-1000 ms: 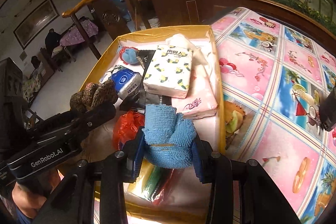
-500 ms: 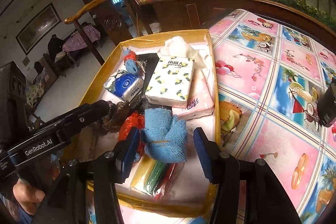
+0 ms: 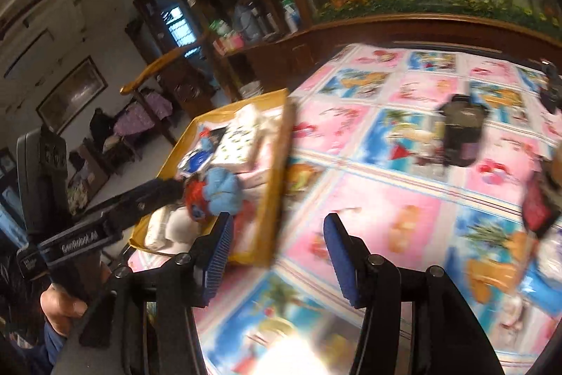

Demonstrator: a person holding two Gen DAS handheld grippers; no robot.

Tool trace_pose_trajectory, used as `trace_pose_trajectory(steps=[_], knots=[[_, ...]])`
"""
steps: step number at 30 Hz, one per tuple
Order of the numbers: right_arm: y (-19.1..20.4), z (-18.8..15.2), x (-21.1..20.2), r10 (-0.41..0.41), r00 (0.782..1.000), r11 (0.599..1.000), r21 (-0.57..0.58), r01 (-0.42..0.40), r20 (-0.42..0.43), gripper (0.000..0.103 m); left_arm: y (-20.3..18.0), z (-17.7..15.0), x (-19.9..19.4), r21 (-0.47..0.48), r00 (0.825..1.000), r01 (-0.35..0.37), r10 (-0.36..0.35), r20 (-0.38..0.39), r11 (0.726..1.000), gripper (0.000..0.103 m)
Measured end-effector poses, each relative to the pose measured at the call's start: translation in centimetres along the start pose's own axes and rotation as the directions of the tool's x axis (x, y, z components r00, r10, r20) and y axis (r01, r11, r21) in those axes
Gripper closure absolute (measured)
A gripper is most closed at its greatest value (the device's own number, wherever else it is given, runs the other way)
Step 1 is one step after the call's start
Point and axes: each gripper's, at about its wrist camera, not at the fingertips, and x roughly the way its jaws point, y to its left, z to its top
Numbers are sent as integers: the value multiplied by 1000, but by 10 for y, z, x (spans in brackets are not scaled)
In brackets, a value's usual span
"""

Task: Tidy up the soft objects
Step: 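Move both tools back toward the remaining table items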

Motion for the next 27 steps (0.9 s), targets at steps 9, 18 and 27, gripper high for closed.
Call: trace_pose_trajectory(steps=[9, 18, 27], knots=[[-144, -12, -99, -381, 919, 910, 216, 354, 99, 46, -90, -36, 43, 177, 982, 137, -111, -150, 975, 27], [-185, -19, -83, -329, 944, 912, 267, 311, 22, 44, -109, -52, 50, 218, 978, 131, -91, -185, 967, 27], [-156, -29, -78, 213, 977, 945, 248, -213, 28, 43, -104, -48, 49, 206, 981, 115, -78, -179, 972, 27]])
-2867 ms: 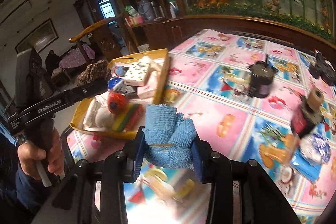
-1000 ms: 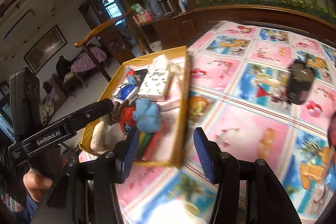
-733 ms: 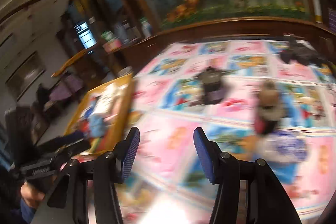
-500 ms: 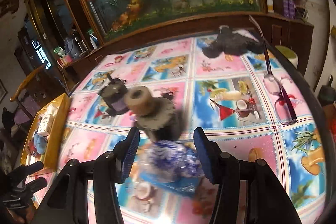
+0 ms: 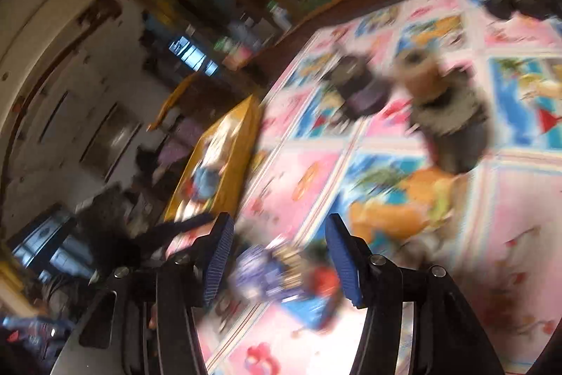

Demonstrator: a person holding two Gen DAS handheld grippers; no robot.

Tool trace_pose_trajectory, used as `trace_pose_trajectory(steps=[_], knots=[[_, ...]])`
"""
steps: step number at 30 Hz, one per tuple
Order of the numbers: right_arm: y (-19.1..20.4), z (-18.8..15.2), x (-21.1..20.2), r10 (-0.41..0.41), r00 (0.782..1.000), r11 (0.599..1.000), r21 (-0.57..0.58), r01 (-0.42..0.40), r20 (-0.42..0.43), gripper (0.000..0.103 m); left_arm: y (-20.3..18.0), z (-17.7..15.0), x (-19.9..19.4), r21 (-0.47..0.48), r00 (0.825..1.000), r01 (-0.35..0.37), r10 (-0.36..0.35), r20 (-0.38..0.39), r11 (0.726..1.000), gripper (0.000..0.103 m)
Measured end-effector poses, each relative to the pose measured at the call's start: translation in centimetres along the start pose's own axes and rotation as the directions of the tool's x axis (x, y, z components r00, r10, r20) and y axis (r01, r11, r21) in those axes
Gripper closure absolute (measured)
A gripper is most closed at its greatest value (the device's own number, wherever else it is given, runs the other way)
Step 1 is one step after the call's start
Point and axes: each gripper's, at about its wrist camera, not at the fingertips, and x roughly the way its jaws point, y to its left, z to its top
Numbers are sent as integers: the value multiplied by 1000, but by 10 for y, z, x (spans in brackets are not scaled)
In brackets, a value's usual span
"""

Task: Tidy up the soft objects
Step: 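Grasp the blue-and-white printed bag with the left tool while the right tool grasps the blue-and-red sponge pack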

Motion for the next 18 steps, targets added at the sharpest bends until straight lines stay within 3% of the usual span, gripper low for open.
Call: trace_pose_trajectory(steps=[2, 5, 8, 9, 11, 16, 17, 18], knots=[[-14, 2, -12, -79, 995, 996, 50, 76, 58, 43, 1, 1, -1, -7, 1000, 18, -18, -1, 1000, 27], [-20, -1, -12, -108, 992, 991, 83, 103, 59, 43, -2, 2, -2, 10, 996, 89, -89, -9, 996, 27], [-17, -2, -11, -99, 993, 992, 88, 93, 65, 43, -20, -2, -2, 125, 988, 152, -147, -43, 980, 20], [-18, -2, -15, -101, 992, 992, 84, 95, 74, 43, -27, -5, -1, 173, 987, 157, -149, -58, 972, 15], [-15, -2, -16, -102, 992, 992, 77, 96, 80, 43, -36, -11, 2, 238, 992, 121, -109, -63, 964, 15], [-14, 1, -10, -77, 995, 996, 53, 74, 56, 43, -39, -21, 22, 273, 990, 119, -94, -105, 955, 15], [-12, 0, -7, -67, 997, 997, 41, 65, 45, 43, -38, -23, 26, 271, 989, 116, -86, -118, 956, 16], [-8, -1, -4, -54, 998, 998, 28, 53, 33, 43, -37, -25, 30, 268, 988, 118, -85, -130, 956, 34]])
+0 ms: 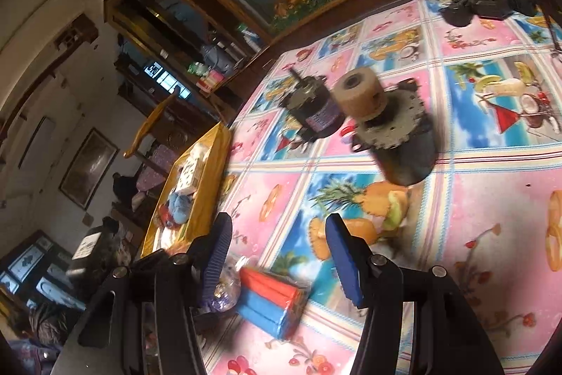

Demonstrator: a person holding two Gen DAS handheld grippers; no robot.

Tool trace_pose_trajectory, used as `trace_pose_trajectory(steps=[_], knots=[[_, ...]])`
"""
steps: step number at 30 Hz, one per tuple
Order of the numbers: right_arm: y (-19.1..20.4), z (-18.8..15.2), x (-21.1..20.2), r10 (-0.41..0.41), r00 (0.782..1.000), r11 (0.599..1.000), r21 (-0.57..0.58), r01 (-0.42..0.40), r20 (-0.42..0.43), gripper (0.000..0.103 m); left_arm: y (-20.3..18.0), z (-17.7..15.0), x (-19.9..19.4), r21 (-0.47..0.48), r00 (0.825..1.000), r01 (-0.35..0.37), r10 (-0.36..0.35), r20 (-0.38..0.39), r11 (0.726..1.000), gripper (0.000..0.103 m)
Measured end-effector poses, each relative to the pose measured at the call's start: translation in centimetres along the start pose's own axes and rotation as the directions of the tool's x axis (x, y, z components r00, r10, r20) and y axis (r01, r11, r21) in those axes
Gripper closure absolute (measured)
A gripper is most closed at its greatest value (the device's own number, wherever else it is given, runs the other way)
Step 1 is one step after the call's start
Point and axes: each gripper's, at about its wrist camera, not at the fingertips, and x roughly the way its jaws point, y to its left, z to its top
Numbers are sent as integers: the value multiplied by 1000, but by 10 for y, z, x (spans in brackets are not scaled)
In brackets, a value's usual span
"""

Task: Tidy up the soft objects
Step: 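Grasp the blue-and-white printed bag with the left tool while the right tool grasps the blue-and-red sponge pack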

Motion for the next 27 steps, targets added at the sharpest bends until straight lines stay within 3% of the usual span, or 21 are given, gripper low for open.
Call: trace_pose_trajectory(steps=[1, 8, 13, 17, 18, 21, 24, 27], knots=[[4, -1, 4, 17, 1000, 1000, -15, -17, -18, 43, 1, -1, 3, -6, 1000, 15, -15, -13, 1000, 50], [23, -16, 48, -19, 990, 995, -95, 5, -143, 40, 14, -8, -17, -51, 997, 69, -67, 25, 996, 51], [26, -24, 69, -46, 975, 992, -124, 19, -219, 40, 29, -15, -16, -108, 1000, 10, -10, -1, 994, 51], [46, -41, 70, -39, 943, 975, -218, -36, -331, 40, 36, -17, -15, -132, 1000, -12, 10, -11, 991, 51], [54, -46, 67, -44, 937, 964, -260, -50, -347, 36, 36, -17, -15, -131, 1000, -16, 14, -10, 991, 51], [77, -60, 58, -110, 941, 916, -401, -30, -320, 25, 36, -18, -14, -127, 1000, -15, 13, -16, 992, 50], [83, -66, 64, -162, 938, 902, -432, 15, -306, 24, 38, -19, -14, -135, 1000, -14, 12, -15, 991, 50], [85, -74, 76, -251, 921, 868, -491, 78, -298, 24, 38, -19, -13, -140, 1000, -13, 11, -15, 990, 50]])
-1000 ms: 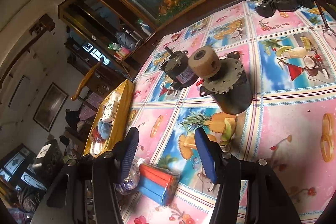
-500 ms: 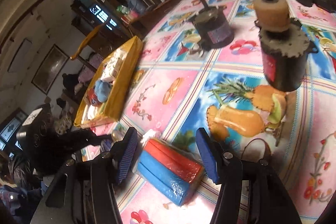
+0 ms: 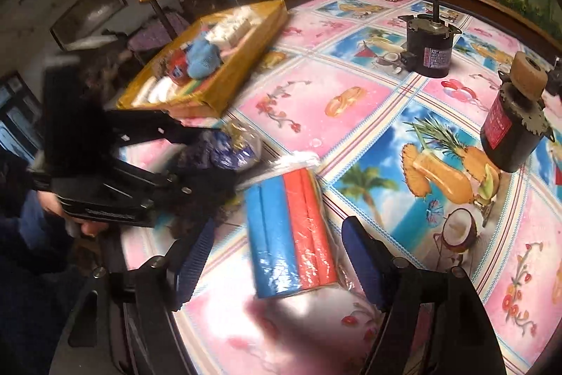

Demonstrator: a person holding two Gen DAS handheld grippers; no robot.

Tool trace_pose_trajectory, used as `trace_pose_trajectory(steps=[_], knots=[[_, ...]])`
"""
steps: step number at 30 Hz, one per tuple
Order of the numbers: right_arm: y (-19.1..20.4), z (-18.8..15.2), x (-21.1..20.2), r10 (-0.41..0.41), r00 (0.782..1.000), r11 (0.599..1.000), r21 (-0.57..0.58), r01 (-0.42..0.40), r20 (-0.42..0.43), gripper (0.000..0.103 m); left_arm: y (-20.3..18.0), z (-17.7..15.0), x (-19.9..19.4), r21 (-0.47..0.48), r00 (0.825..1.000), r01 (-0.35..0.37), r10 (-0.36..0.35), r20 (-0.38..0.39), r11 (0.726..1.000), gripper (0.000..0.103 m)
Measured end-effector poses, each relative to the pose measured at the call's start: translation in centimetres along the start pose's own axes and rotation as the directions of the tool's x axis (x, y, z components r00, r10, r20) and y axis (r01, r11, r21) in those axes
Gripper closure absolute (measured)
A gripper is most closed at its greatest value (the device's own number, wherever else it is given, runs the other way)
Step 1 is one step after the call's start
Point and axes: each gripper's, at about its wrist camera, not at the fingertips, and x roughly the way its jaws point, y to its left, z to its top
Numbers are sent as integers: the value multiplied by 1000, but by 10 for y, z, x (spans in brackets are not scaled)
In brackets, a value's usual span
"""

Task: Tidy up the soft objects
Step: 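Grasp the blue-and-white printed bag with the left tool while the right tool grasps the blue-and-red sponge pack, then carry the printed bag and sponge pack with both tools over the yellow box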

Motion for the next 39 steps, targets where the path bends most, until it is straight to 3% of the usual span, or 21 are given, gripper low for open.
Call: trace_pose_trajectory(steps=[4, 6, 8, 12, 19, 31, 39], knots=[[9, -2, 13, -78, 997, 996, -54, 77, -20, 25, 1, 0, 2, -7, 1000, 2, -2, -8, 1000, 50], [12, -2, 14, -151, 989, 985, -84, 151, 4, 52, 1, 1, 2, -9, 1000, -1, 1, -4, 1000, 50], [6, 0, 10, -158, 987, 987, -40, 159, 18, 54, 1, 1, 0, -14, 1000, 1, -1, 11, 1000, 50], [-20, 2, -4, -228, 969, 972, 81, 221, 91, 55, 0, 5, -4, -33, 999, 9, -8, 45, 999, 50], [-44, 5, -23, -242, 955, 955, 218, 203, 170, 55, -5, 13, -11, -56, 995, 32, -26, 95, 998, 50], [-45, 6, -23, -203, 962, 956, 249, 155, 180, 55, 9, 15, -35, -99, 988, 37, -22, 153, 994, 50], [-27, 20, -17, -157, 968, 958, 267, 101, 195, 55, 40, 17, -63, -158, 976, 18, 17, 216, 987, 50]])
